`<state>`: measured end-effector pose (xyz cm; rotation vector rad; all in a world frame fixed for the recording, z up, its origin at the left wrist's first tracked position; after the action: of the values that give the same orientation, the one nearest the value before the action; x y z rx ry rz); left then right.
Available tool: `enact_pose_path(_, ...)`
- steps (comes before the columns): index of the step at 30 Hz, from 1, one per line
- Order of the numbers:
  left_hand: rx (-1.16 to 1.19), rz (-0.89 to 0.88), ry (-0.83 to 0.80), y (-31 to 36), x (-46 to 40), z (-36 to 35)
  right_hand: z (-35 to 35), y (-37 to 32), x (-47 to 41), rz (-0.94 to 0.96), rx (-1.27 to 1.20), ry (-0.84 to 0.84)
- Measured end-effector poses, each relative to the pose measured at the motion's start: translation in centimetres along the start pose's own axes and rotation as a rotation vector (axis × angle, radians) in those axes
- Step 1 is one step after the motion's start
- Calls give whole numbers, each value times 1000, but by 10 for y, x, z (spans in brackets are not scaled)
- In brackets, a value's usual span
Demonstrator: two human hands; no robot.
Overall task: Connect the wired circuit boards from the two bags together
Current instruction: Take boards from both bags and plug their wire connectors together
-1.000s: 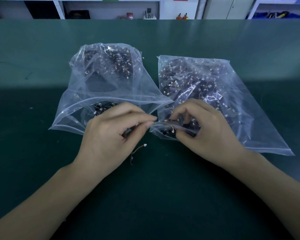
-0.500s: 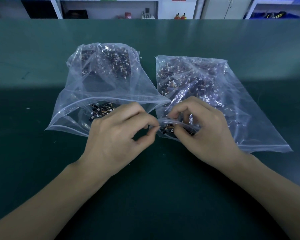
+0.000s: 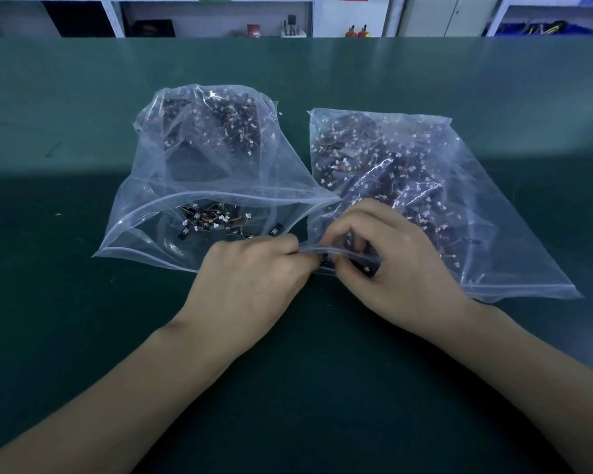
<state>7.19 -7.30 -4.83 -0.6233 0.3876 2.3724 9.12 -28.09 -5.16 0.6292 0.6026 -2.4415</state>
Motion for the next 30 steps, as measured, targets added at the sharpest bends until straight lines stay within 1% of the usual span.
enact_pose_path(3, 30, -12, 12, 0, 0, 0, -3, 0, 0, -6, 54, -68)
enact_pose_path(8, 111, -36, 117, -2, 1, 6, -2, 2, -1, -19, 82, -53)
enact_pose_path(11, 133, -42, 138, -4, 2, 12, -2, 2, -2, -16, 117, -47)
enact_pose_path(13, 90, -31, 104, -9, 3, 16, -2, 3, -3, -8, 169, -37)
enact_pose_path(16, 8, 2, -4, -17, 7, 20, -1, 1, -3, 13, 218, -37)
enact_pose_path(21, -63, 159, -142, -19, 8, 13, 1, -5, -1, 14, 218, -36)
enact_pose_path(24, -20, 182, -160, -20, 9, 10, 3, -4, -1, -4, 206, -44)
enact_pose_path(30, 150, 120, -220, -14, 10, 8, 3, -4, -1, -20, 148, -60)
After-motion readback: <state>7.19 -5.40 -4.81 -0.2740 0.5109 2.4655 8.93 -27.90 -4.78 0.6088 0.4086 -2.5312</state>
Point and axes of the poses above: each hand's wrist, its own x-axis away from the middle knuckle, its own z-axis out of the back of the hand, y = z × x, the point moved 1 cm from there along -x, towards the middle knuckle, and after that the axes turned 12 degrees about x, right-handed, at the moved point
